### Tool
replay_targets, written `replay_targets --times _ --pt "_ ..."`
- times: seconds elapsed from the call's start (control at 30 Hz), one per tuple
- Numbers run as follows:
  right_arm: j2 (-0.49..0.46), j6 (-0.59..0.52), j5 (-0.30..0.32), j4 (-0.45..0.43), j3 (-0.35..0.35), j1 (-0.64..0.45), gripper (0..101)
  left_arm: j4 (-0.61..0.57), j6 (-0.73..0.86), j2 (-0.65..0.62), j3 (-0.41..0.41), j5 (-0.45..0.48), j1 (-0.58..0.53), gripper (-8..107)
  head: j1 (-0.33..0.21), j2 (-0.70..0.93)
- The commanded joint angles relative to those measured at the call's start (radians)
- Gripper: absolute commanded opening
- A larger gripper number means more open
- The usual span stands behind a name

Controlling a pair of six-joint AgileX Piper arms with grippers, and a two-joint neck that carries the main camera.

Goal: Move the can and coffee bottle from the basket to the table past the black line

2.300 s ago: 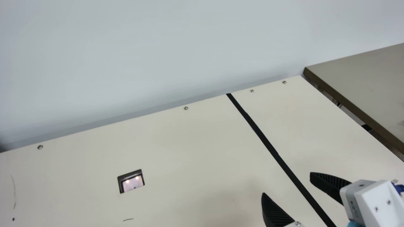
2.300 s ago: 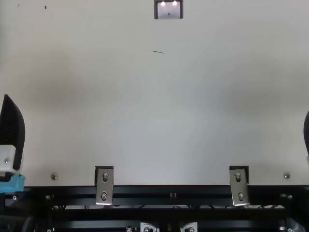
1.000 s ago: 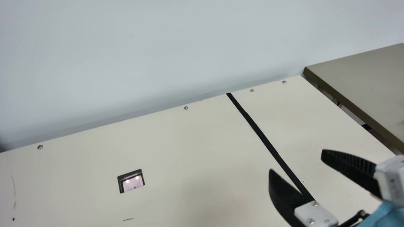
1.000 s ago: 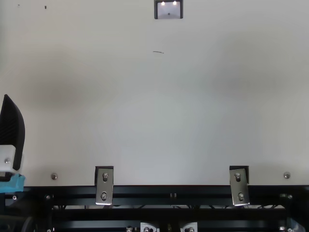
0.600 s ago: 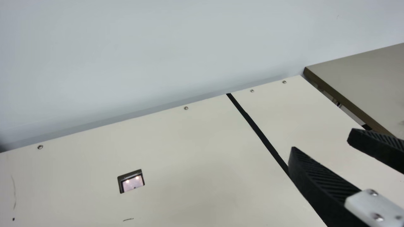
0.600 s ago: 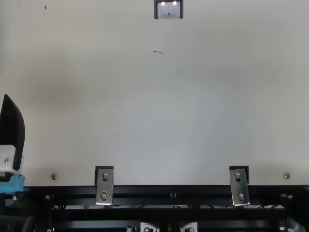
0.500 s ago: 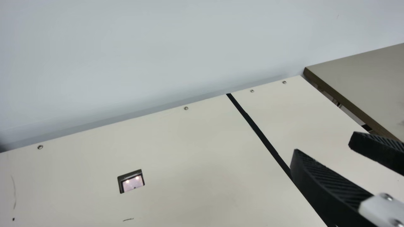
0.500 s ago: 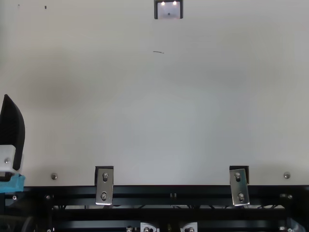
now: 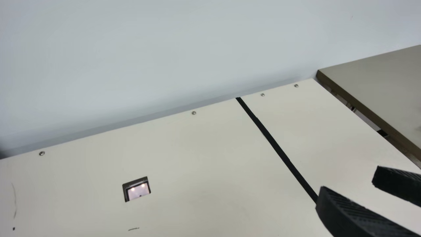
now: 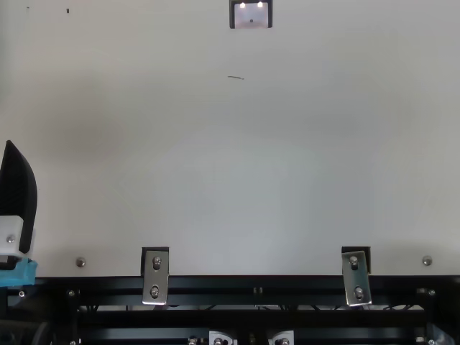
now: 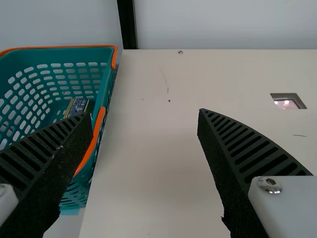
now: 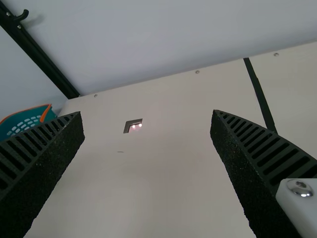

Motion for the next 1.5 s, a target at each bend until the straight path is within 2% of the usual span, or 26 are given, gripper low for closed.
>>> replay_targets --times 0.0,0.27,0.6,1.0,1.47 --pt "0.0 0.0 0.0 0.0 0.0 0.0 101 0.0 0.0 0.0 0.0 0.0 0.0 90 -0.026 0.001" --pt "0.006 0.026 0.018 0.034 0.016 0.004 101 0.0 0.0 0.0 0.0 0.0 0.0 90 -0.026 0.001" --pt "0.015 0.165 0.018 0.084 0.063 0.116 101 0.0 0.0 0.0 0.0 0.0 0.0 90 -0.026 0.001" --pt "-0.009 0.207 0.018 0.184 0.015 0.213 101 0.0 0.0 0.0 0.0 0.0 0.0 90 -0.026 0.001" --pt "-0.009 0.207 0.019 0.186 0.015 0.214 101 0.0 0.0 0.0 0.0 0.0 0.0 90 -0.026 0.001"
